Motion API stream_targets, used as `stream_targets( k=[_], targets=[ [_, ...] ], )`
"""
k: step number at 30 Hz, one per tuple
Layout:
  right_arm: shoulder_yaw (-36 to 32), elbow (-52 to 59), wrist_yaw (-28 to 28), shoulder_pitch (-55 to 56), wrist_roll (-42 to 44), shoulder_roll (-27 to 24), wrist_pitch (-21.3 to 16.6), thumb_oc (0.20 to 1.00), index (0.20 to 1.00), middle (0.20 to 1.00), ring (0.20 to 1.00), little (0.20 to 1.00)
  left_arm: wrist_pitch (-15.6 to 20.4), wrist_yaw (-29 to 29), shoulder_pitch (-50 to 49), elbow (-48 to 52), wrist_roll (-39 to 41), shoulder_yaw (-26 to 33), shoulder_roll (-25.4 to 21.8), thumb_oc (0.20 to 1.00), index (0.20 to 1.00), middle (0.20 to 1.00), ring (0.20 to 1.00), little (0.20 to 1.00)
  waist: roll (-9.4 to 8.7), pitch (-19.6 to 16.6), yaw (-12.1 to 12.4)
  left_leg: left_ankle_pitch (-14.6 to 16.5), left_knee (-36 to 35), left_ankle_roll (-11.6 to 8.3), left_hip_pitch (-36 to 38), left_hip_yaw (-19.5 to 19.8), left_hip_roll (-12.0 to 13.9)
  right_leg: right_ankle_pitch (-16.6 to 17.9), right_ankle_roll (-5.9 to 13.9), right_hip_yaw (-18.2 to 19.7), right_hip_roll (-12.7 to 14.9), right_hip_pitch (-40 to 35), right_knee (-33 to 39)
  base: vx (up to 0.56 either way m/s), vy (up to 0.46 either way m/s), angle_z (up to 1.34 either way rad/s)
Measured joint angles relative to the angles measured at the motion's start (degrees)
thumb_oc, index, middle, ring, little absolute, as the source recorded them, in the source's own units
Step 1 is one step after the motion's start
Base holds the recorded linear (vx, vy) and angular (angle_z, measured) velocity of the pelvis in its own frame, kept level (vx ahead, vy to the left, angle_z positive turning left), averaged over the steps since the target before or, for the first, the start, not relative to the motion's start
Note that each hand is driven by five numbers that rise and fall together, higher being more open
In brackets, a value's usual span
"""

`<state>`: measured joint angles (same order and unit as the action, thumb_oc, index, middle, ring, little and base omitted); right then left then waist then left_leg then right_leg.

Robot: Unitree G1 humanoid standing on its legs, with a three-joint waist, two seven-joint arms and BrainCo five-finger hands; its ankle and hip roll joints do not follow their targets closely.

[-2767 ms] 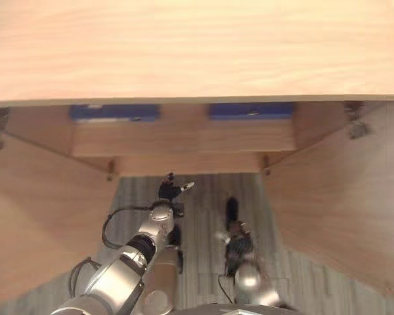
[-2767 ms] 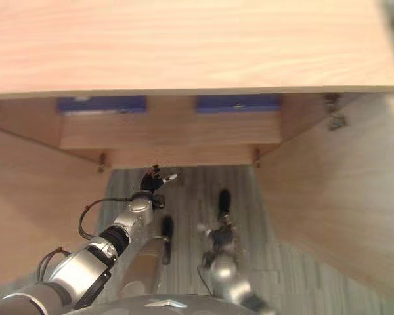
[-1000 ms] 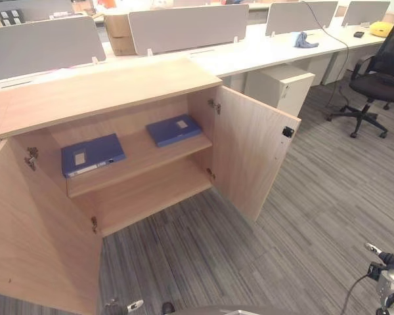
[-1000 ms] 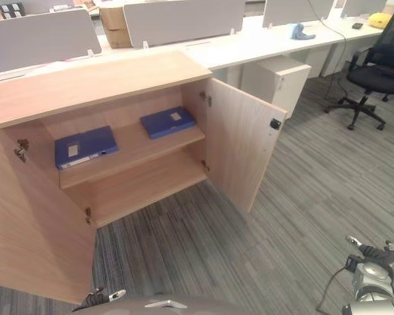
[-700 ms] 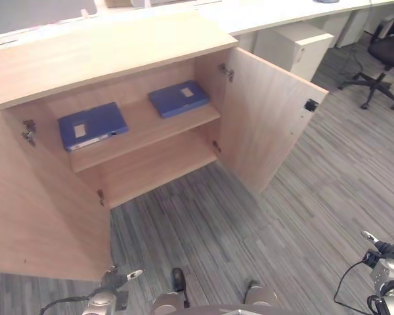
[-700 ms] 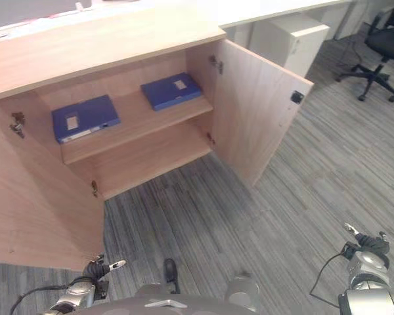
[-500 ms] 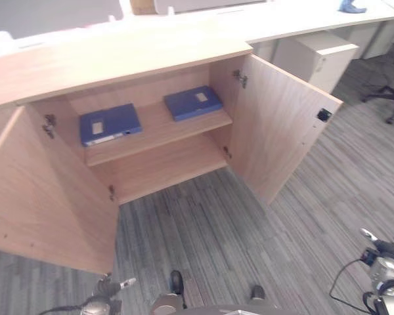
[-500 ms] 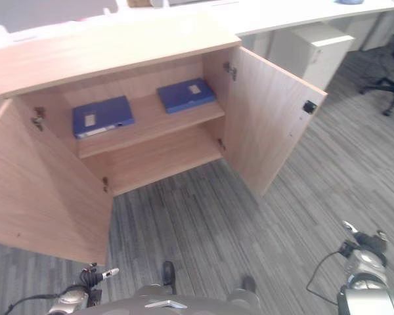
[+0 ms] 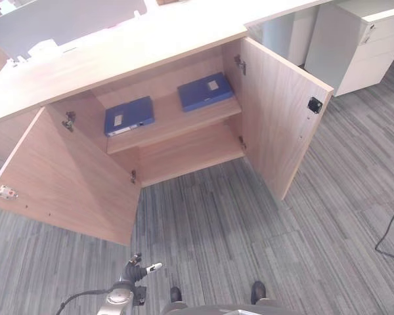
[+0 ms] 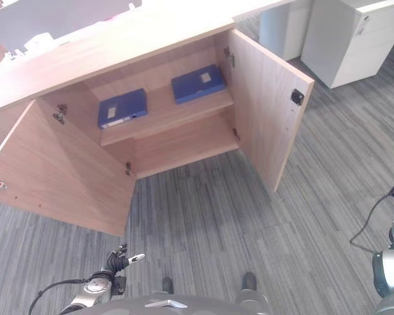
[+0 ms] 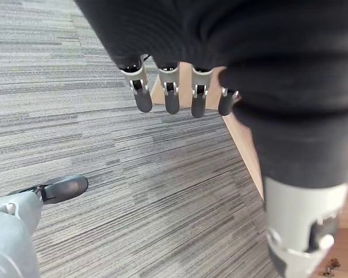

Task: Put the empty folder in the office cabinet

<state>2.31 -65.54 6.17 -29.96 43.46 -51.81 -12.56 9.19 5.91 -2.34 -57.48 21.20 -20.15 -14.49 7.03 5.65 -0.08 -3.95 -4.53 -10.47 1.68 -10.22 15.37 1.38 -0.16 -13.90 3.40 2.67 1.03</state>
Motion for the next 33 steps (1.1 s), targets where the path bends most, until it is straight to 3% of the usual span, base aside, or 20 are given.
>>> stream_targets(
  k=[3,6,7,8,9,11,12,14,16,20,23,26,30,33],
  targets=[
    [-0.1,7.2,-0.3,3.0,0.0,1.1,-1.4,1.0,1.0,1.0,1.0,1.0,-0.3,0.7,-0.7,-1.0,0.0,0.0,0.1,1.0,1.0,1.0,1.0,1.0,1.21,0.4,0.5,-0.3,-0.5,0.17,1.6,-0.6,0.0,0.1,-0.09,-0.2,-1.7,-1.0,0.0,0.06,0.036,0.01],
    [0.3,9.5,-0.4,3.1,-0.3,2.7,-2.7,1.0,1.0,1.0,1.0,1.0,-0.4,0.9,-2.5,-2.0,-0.1,0.1,0.7,1.0,1.0,1.0,1.0,1.0,2.41,0.6,0.3,-3.4,-0.4,0.03,1.5,-0.7,0.0,0.8,1.12,0.0,-2.4,-1.5,1.5,0.07,0.052,-0.1],
    [2.7,9.2,-0.6,2.6,-2.4,2.9,-2.7,1.0,1.0,1.0,1.0,1.0,-0.5,1.0,-2.3,-4.1,-0.2,0.1,1.4,1.0,1.0,1.0,1.0,1.0,2.29,0.7,0.3,-2.2,0.1,-1.38,1.4,-0.5,-0.4,1.7,2.33,0.1,-1.9,-1.7,2.8,0.06,0.041,-0.09],
    [4.3,9.2,-0.7,2.5,-3.6,3.0,-2.7,1.0,1.0,1.0,1.0,1.0,-0.5,1.0,-1.9,-5.1,-0.2,0.1,1.6,1.0,1.0,1.0,1.0,1.0,2.37,0.8,0.5,-0.5,0.1,-0.76,1.2,-0.5,-1.2,2.4,2.89,0.1,-1.1,-1.7,4.1,0.05,0.039,0.01],
    [5.3,8.9,-1.0,2.3,-4.8,3.4,-2.6,1.0,1.0,1.0,1.0,1.0,-0.5,1.0,-1.3,-5.1,-0.3,0.3,1.4,1.0,1.0,1.0,1.0,1.0,1.28,1.7,0.6,-0.3,0.1,-0.36,1.0,-0.5,-2.4,2.9,3.65,0.2,0.1,-1.7,4.1,0.03,0.019,0.04],
    [5.3,8.9,-1.0,2.3,-4.8,3.4,-2.6,1.0,1.0,1.0,1.0,1.0,-0.5,1.0,-1.3,-5.1,-0.3,0.3,1.4,1.0,1.0,1.0,1.0,1.0,1.28,1.7,0.6,-0.3,0.1,-0.36,1.0,-0.5,-2.4,2.9,3.65,0.2,0.1,-1.7,4.1,0.01,0.006,0.02],
    [8.5,4.5,-1.9,-2.1,-6.4,4.6,-2.0,1.0,1.0,1.0,1.0,1.0,-0.5,1.0,-1.7,-5.1,-0.3,0.8,1.2,1.0,1.0,1.0,1.0,1.0,-0.04,2.1,1.4,0.5,0.0,1.2,1.1,-0.6,-4.4,3.4,4.32,0.1,2.1,-1.7,4.1,-0.02,0.039,0.03],
    [10.5,0.0,-2.4,-8.0,-7.5,5.0,-1.7,1.0,1.0,1.0,1.0,1.0,-0.4,0.9,-2.5,-4.6,-0.2,0.8,1.0,1.0,1.0,1.0,1.0,1.0,0.11,2.1,2.9,0.7,-0.5,2.03,0.6,-0.4,-5.7,3.9,4.99,-0.2,3.4,-1.7,4.0,-0.06,0.052,0.0],
    [16.6,-12.0,-2.7,-19.6,-8.9,5.5,0.9,1.0,1.0,1.0,1.0,1.0,-0.4,0.9,-3.2,-3.3,-0.2,0.0,0.6,1.0,1.0,1.0,1.0,1.0,0.86,1.9,4.0,0.5,-0.4,2.4,-0.5,0.0,-6.3,4.7,5.76,-1.0,4.2,-1.0,4.0,-0.06,0.043,0.14],
    [15.7,-13.4,-3.1,-25.3,-9.6,4.4,3.4,1.0,1.0,1.0,1.0,1.0,-0.3,0.7,-3.6,-2.5,0.0,0.1,-0.4,1.0,1.0,1.0,1.0,1.0,3.4,2.0,8.8,-1.4,0.2,2.63,-4.3,1.3,-7.1,6.2,5.17,-2.4,5.0,2.3,3.7,-0.07,0.031,0.22],
    [16.3,-15.5,-1.0,-28.5,-9.7,3.7,4.9,1.0,1.0,1.0,1.0,1.0,-0.2,0.6,-4.5,-2.4,0.2,0.2,-0.9,1.0,1.0,1.0,1.0,1.0,5.53,2.8,10.1,-1.6,0.2,2.77,-5.7,1.8,-7.5,6.4,5.18,-2.6,5.3,3.5,3.7,-0.07,-0.017,0.09],
    [17.9,-15.5,-0.9,-30.8,-9.7,3.1,5.4,1.0,1.0,1.0,1.0,1.0,-0.1,0.5,-4.7,-3.0,1.1,0.3,-1.3,1.0,1.0,1.0,1.0,1.0,6.51,4.2,9.9,-2.3,0.2,2.48,-7.2,2.1,-7.4,6.6,5.09,-2.7,5.2,4.9,3.7,-0.04,-0.029,0.0],
    [19.6,-15.3,-1.6,-31.2,-10.5,2.7,5.7,1.0,1.0,1.0,1.0,1.0,-0.2,0.7,-4.4,-2.7,1.2,2.2,-1.2,1.0,1.0,1.0,1.0,1.0,6.03,6.1,9.8,-2.6,0.2,2.07,-7.7,2.6,-6.5,6.7,4.9,-3.1,4.4,5.2,3.7,0.0,-0.042,0.01],
    [20.2,-14.7,-1.3,-31.2,-10.8,5.3,5.9,1.0,1.0,1.0,1.0,1.0,-0.3,0.7,-4.3,-2.7,1.2,2.5,-1.2,1.0,1.0,1.0,1.0,1.0,5.17,6.8,8.8,-2.7,0.2,1.94,-7.7,2.8,-6.1,6.6,4.78,-3.4,3.9,5.1,3.7,0.01,-0.011,0.0]
  ],
)
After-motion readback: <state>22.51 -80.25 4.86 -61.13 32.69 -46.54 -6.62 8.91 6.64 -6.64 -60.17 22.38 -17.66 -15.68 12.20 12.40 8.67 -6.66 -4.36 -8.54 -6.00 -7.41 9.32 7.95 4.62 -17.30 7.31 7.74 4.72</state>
